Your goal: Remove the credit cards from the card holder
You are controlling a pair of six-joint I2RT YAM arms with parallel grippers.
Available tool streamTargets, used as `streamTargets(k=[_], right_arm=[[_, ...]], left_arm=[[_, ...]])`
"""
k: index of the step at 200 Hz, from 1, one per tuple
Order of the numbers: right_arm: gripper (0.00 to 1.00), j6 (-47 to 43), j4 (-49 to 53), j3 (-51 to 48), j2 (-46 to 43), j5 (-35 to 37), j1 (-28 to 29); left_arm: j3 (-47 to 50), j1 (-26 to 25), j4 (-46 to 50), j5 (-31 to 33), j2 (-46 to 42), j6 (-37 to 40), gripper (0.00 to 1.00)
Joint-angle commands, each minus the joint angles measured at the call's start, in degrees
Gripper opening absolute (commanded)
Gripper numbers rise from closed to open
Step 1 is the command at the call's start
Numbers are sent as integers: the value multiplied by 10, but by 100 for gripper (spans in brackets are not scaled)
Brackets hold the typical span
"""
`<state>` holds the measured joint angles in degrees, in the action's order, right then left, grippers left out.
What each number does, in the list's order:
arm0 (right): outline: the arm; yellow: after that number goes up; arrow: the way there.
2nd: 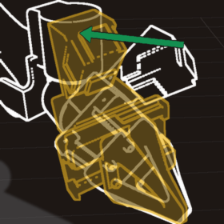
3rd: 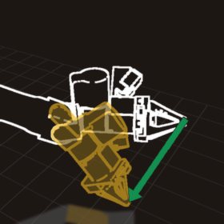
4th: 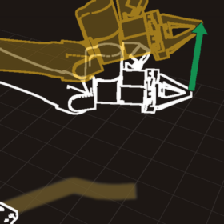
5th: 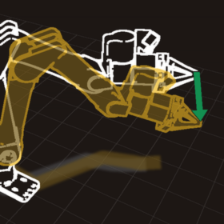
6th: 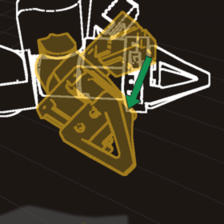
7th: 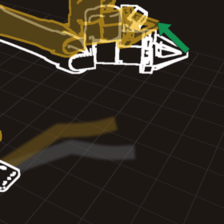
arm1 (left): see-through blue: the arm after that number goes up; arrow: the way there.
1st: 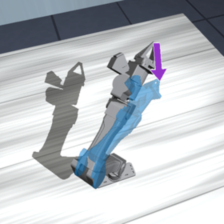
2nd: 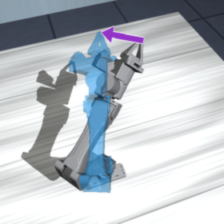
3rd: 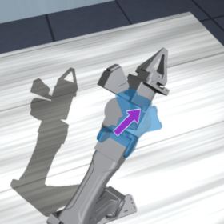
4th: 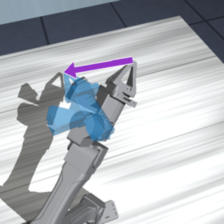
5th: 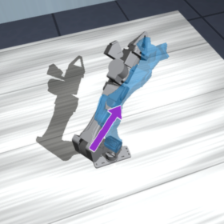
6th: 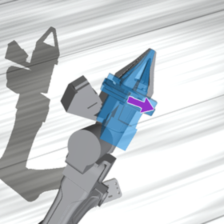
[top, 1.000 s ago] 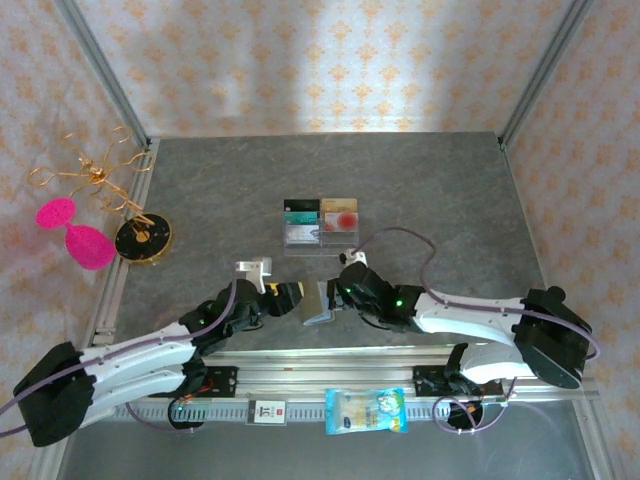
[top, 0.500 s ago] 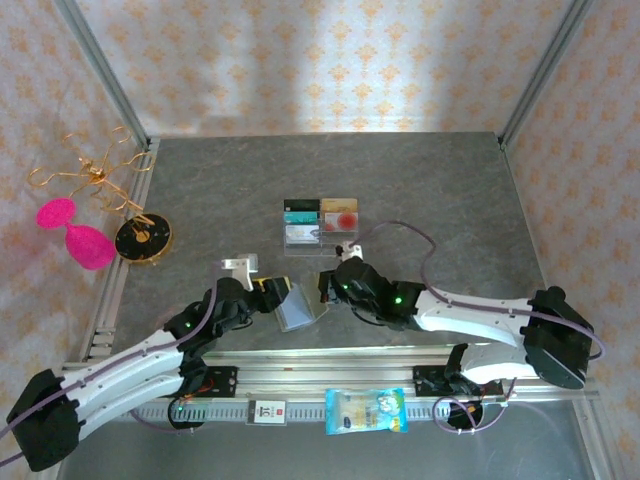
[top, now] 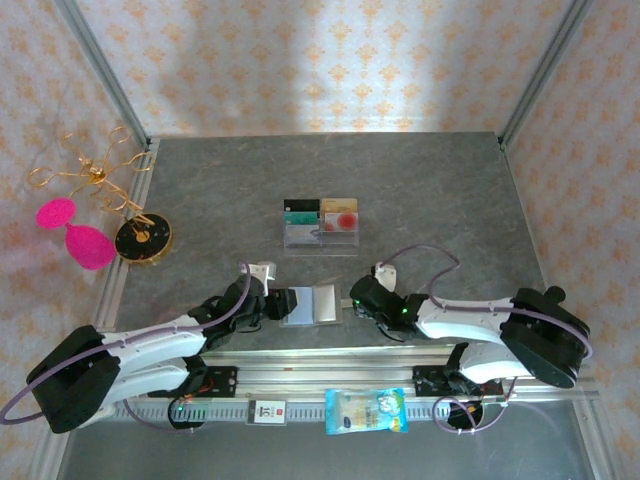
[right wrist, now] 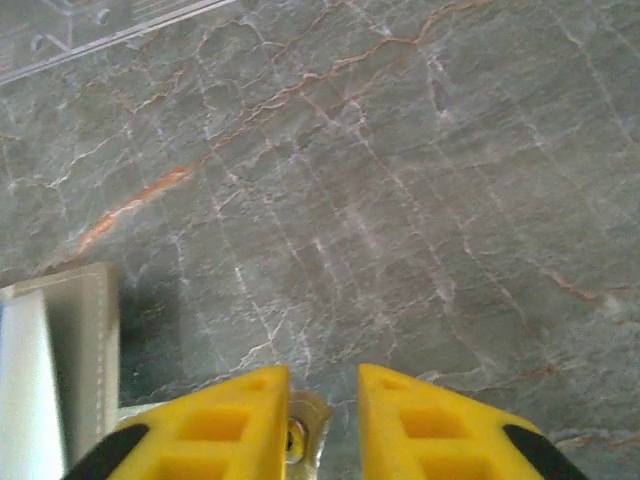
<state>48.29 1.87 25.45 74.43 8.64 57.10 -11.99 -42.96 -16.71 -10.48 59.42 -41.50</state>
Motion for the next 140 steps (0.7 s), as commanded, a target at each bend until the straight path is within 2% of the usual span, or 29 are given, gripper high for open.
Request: streamTargets(k=[1,13,28,57,71,79,92,100,128,140], right_arm=[[33,-8,-1,-1,-27,29,-2],[41,-31,0,2,-58,33,-1],[44,-64,17,15,-102,39,-2],[44,-138,13,34,-172,-5,-1],[40,-172,-7,47,-183,-62,-1],[38,-176,-11,64,-176,-87,-1],[26,-184,-34,79,-154,-138,-1],[23,-185,-49,89,-133,-169,1],[21,-176,-97,112,-46,-222,24],[21,-160,-98,120,-13,-221,25]], left_arm=[[-17,-9,-25,-7,-8,12,43],[-19,-13,-23,-3,-11,13,43],[-18,-15,-25,-3,-10,11,43],[-25,-23,-33,-13,-8,11,44],[-31,-29,-39,-13,-7,13,44],[-36,-33,-45,-15,-1,13,43],[-49,-38,-53,-21,18,14,42],[-61,-39,-48,-23,30,14,40],[-67,-39,-47,-18,35,16,38],[-67,-37,-26,-4,26,15,38]])
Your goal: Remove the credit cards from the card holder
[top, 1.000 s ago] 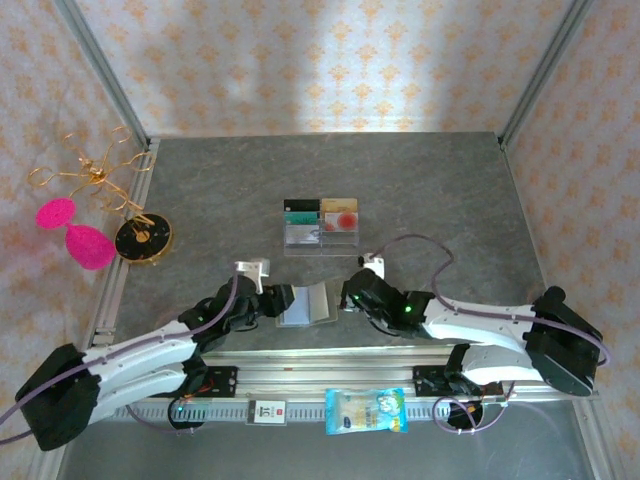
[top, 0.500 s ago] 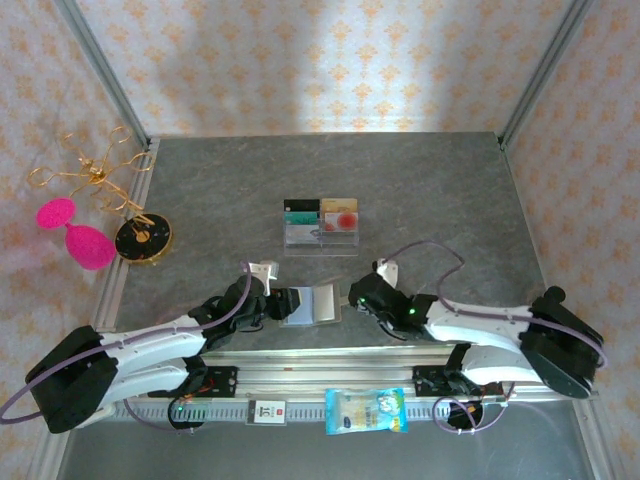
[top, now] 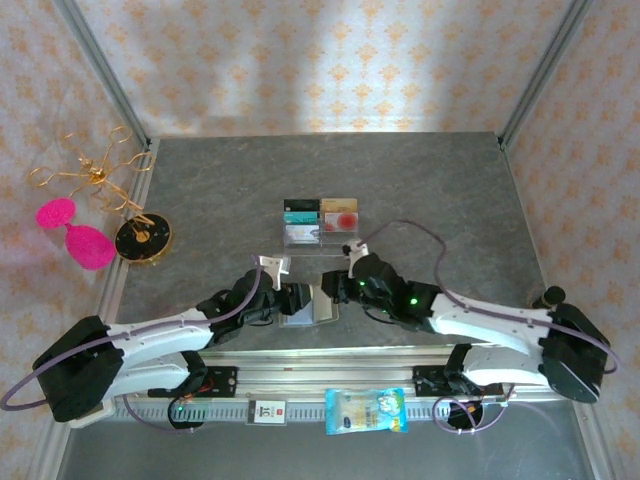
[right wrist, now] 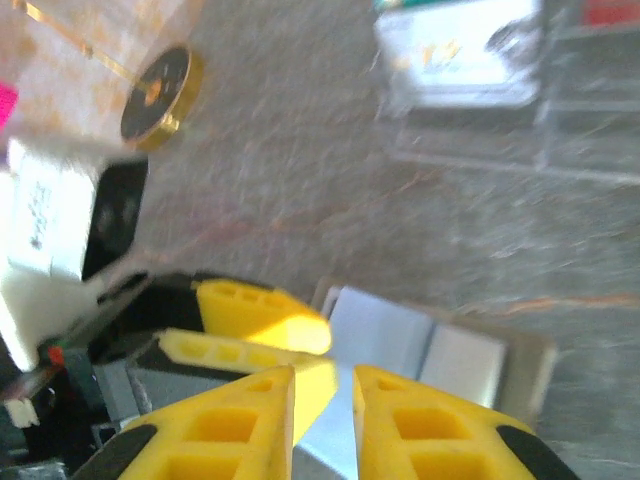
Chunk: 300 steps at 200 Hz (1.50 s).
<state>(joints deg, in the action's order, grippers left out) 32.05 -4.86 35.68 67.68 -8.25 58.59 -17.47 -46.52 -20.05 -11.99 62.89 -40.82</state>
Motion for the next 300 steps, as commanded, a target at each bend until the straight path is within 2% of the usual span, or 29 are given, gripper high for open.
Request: streamTargets(k=[1,17,57,82,135,145,159,172,209,229,246,257,296,300], right_arm=[[21,3,-30,18,57,-52,9],[17,14,-16,16,92,-26,5],[14,29,-34,-36,150,-6,-19],[13,32,-30,-47,181,25,-21],[12,35,-24,-56,187,47,-22],[12,35,-26,-58,187,45,-22],[12,34,-27,-58,187,43,-22],[12,35,-28,-59,186,43,-22],[13,37,-38,-59,191,36,-22],[21,22,-42,-52,187,26,-20],[44,2,-31,-32,170,32,-7],[49,-6,-3,-8,164,58,6],[56,-7,79,72,166,128,43],[63,-5,87,80,167,134,47]], left_arm=[[-11,-2,9,12,-9,8,38],[6,8,24,24,-37,1,39],[63,43,55,24,-108,-10,52],[85,60,59,21,-117,-8,54],[109,92,46,23,-99,-3,56],[111,93,35,13,-94,-4,56],[103,93,23,-4,-93,-1,48],[92,91,16,-16,-99,4,46],[48,58,50,11,-73,26,44],[45,57,68,37,-59,17,40],[52,57,74,62,-90,11,40],[49,57,97,85,-124,9,45],[44,57,160,145,-237,5,61],[44,57,165,149,-247,3,62]])
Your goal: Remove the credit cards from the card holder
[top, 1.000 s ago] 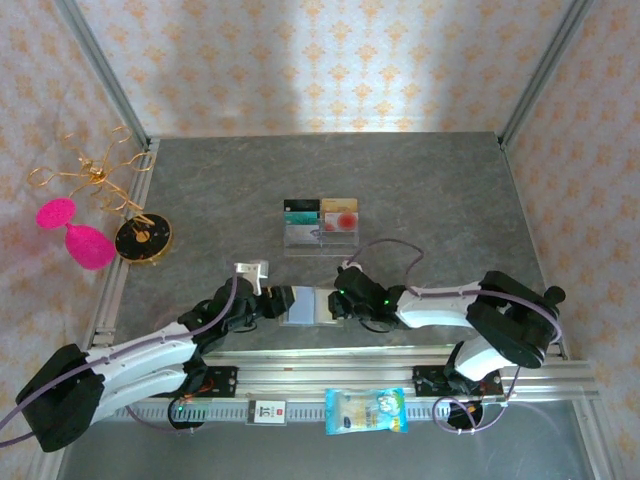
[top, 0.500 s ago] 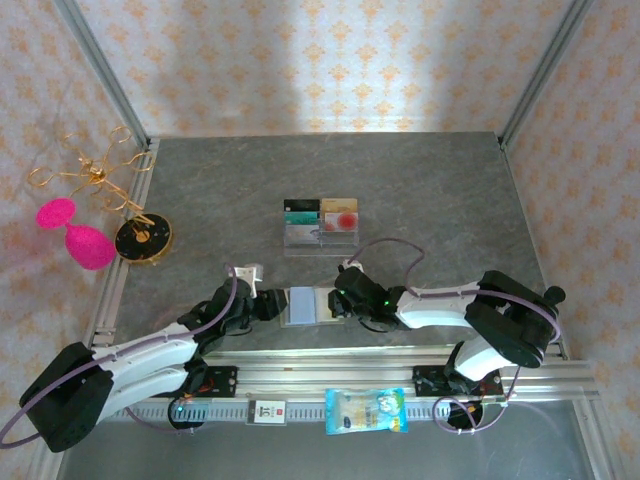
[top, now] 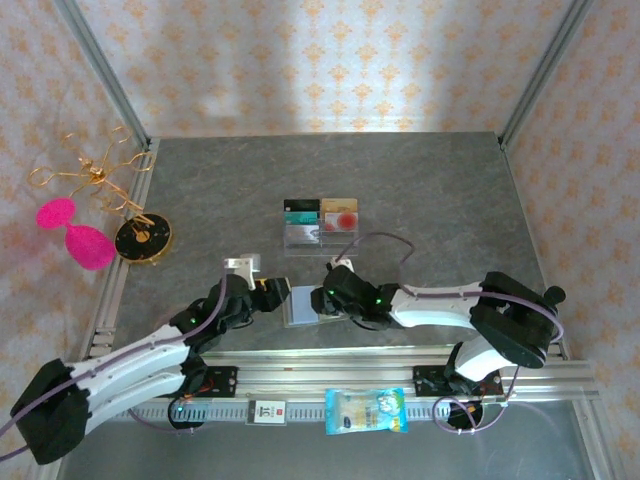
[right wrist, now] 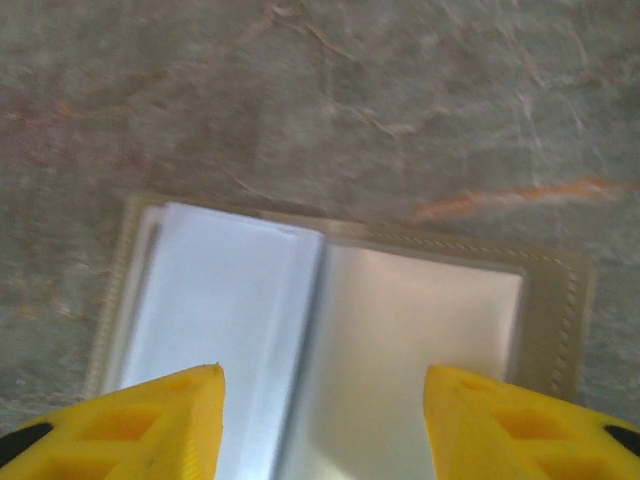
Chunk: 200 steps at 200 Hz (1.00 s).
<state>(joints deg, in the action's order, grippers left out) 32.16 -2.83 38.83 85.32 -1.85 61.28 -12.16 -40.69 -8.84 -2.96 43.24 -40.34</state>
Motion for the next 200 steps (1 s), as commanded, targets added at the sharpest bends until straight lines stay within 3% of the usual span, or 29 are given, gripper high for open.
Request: streamTargets(k=[1,69,76,82,200], right_arm=[[65,-5,70,52,-9,74,22],[70,42,162,166,119,143,63],[79,45,158,167,125,144,64],[81,46,154,167,129,144,64],[83,34,116,164,159,114,75]], left_arm=[[-9,-2,56,61,-56,-2,62],[11,-2,109,80,-154,-9,68],[14,-2,110,77,-158,-11,68],[17,-2,110,77,-161,-11,68],[35,-1,117,66,-189,-19,69]])
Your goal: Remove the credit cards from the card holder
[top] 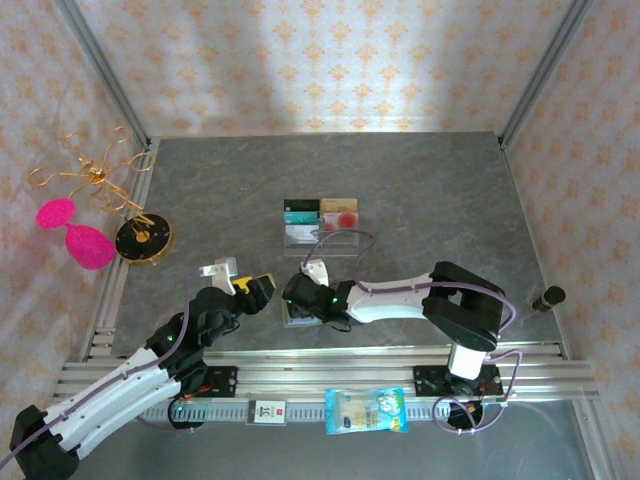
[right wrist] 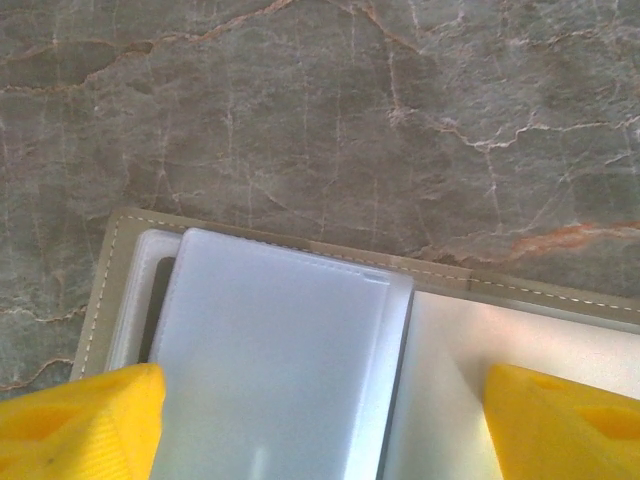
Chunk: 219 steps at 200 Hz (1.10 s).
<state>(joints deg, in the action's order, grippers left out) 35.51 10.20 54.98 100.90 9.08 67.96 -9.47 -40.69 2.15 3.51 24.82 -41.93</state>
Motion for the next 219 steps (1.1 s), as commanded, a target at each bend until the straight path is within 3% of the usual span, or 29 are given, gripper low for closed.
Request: streamTargets(k=[1,54,145,163,210,219], right_arm=[[83,0,-15,2,2,4,9],[84,-4,-23,3,-11,5,13],[83,-13,3,10,40,-2,22],[78,-4,4,3,43,4,23],[43,13,-7,-15,32,17,22],[41,16,-7,-17,29,19,22]], left_arm=[[8,-2,7,1,-5,-3,69],[8,-2,8,-1,-3,-3,69],[13,-2,4,-3,5,2,69],[17,-2,0,-13,14,4,66],[34,-2,-42,-49,73,7,45],[36,-2,-53,-53,90,5,43]])
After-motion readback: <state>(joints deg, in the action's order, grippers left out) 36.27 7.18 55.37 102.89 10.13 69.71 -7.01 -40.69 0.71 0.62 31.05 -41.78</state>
